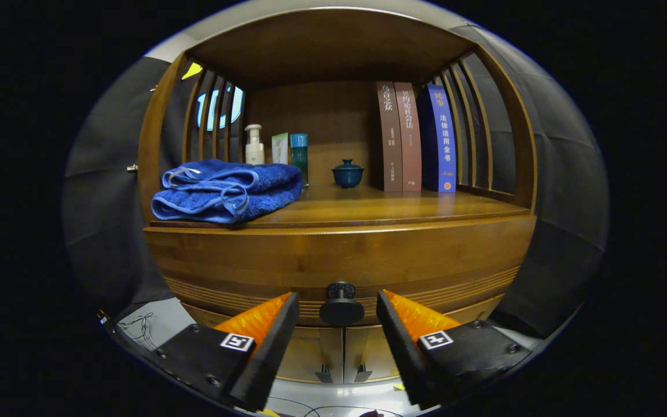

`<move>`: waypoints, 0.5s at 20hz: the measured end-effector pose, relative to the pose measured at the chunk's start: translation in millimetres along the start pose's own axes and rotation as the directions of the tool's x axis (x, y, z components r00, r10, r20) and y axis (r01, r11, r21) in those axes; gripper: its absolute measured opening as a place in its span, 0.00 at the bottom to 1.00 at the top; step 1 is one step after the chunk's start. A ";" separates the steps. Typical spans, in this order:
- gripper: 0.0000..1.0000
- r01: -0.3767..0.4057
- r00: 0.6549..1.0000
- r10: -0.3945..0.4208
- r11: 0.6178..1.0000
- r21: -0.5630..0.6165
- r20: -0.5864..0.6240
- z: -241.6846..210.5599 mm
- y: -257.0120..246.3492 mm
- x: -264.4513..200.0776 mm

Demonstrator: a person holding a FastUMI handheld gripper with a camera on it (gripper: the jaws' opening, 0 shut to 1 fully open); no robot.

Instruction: Pull open the drawer, take out the items inside it, and place them on the countertop above the cabinet.

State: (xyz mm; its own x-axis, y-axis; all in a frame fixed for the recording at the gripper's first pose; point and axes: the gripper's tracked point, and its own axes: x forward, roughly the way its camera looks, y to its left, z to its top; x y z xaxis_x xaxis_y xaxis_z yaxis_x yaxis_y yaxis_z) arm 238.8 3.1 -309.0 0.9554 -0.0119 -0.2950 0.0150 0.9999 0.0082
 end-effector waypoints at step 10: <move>0.29 -0.002 1.000 0.003 1.000 0.010 -0.024 -10.1 -3.8 9.4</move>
State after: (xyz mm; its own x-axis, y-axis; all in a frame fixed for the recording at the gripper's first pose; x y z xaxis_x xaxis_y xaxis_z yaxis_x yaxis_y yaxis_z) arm 244.7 -0.7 -321.5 0.9482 -0.0089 -0.3176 0.0157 0.9997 0.0189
